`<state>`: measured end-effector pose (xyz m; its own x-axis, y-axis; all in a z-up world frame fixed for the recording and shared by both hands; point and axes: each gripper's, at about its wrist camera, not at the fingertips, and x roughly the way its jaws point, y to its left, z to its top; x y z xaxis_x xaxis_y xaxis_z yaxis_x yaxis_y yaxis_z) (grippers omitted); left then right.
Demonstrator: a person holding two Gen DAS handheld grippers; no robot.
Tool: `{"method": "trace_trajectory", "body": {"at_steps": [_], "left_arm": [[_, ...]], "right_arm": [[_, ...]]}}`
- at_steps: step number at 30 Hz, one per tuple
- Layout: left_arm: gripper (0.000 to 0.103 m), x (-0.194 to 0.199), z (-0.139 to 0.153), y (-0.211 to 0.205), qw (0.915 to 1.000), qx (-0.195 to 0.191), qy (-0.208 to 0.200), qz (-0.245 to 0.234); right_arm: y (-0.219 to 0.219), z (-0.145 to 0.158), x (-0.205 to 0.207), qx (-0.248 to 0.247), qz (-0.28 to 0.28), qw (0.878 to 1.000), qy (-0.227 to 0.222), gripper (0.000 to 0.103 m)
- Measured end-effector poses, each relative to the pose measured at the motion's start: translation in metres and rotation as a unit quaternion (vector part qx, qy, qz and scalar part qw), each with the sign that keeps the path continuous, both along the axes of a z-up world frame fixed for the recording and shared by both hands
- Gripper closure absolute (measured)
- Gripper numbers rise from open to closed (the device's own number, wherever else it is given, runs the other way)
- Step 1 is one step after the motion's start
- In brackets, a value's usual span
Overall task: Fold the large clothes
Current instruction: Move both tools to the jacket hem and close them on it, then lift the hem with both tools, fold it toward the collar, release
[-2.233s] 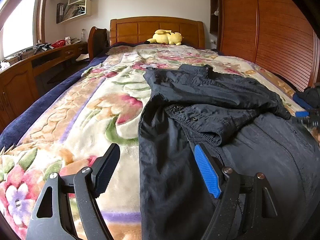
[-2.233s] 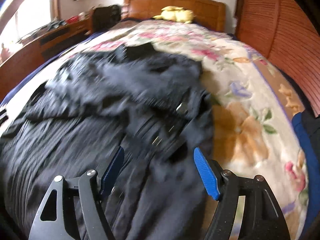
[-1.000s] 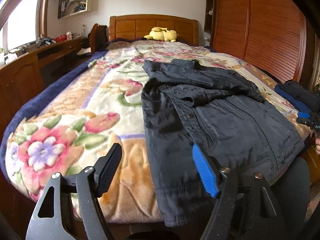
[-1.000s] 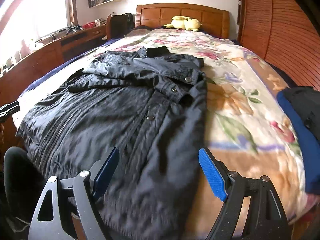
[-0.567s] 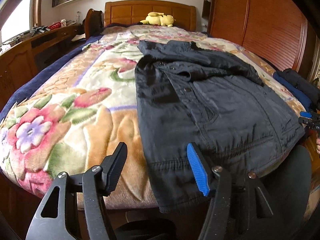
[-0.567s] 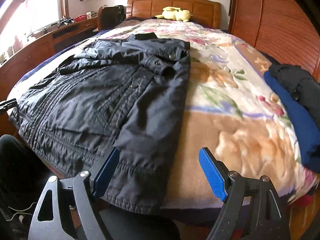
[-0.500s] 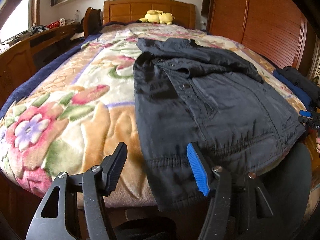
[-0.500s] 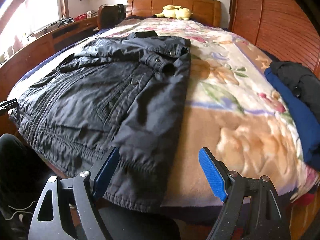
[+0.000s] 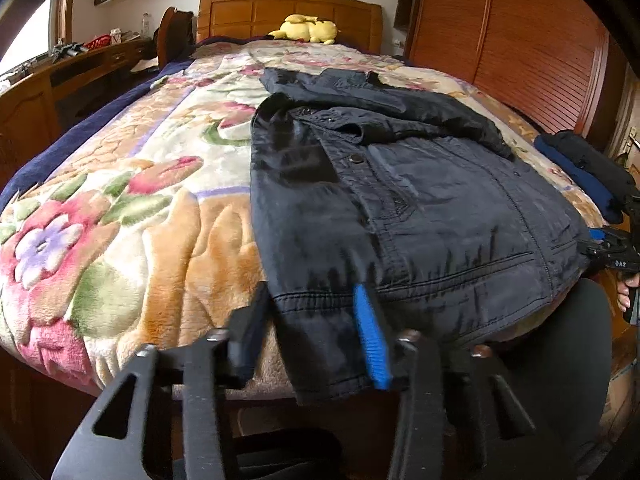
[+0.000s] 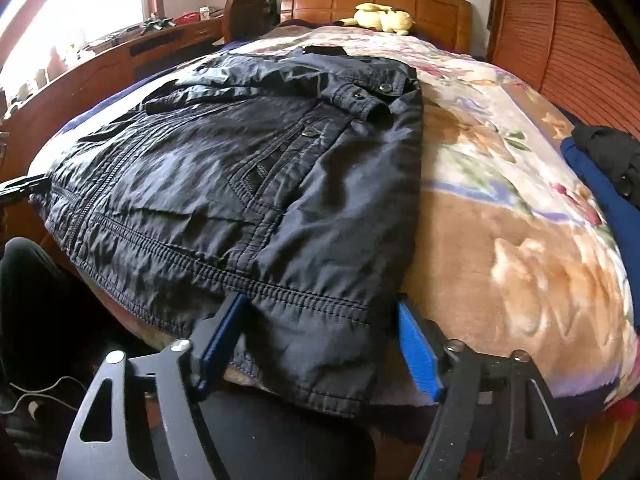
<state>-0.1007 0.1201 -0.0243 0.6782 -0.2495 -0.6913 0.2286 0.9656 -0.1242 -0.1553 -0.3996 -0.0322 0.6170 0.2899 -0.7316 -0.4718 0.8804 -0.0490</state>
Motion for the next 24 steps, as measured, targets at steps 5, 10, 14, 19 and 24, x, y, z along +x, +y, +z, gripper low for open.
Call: {"method": "trace_trajectory", "body": {"at_steps": [5,10,14,19,24], "left_arm": [[0.096,-0.009,0.022,-0.005,0.9995,-0.002,-0.03,-0.005],[0.097,-0.027,0.058,-0.013,0.9961,0.02,-0.086,0.001],[0.097,-0.044,0.087,-0.014,0.9919,0.019,-0.126,-0.002],[0.097,-0.065,0.128,-0.007,0.9845,0.012,-0.175,-0.002],[0.097,-0.055,0.164,-0.005,0.9765,0.034,-0.213,-0.008]], "right_arm": [[-0.001,0.011,-0.001,0.031,0.024,0.999,-0.003,0.08],[0.001,0.041,-0.014,0.039,0.026,0.997,-0.055,0.09],[-0.004,0.064,-0.032,0.056,0.027,0.994,-0.089,0.091],[-0.016,0.093,-0.061,0.065,0.041,0.988,-0.132,0.091],[-0.022,0.13,-0.069,0.077,0.054,0.982,-0.165,0.091]]}}
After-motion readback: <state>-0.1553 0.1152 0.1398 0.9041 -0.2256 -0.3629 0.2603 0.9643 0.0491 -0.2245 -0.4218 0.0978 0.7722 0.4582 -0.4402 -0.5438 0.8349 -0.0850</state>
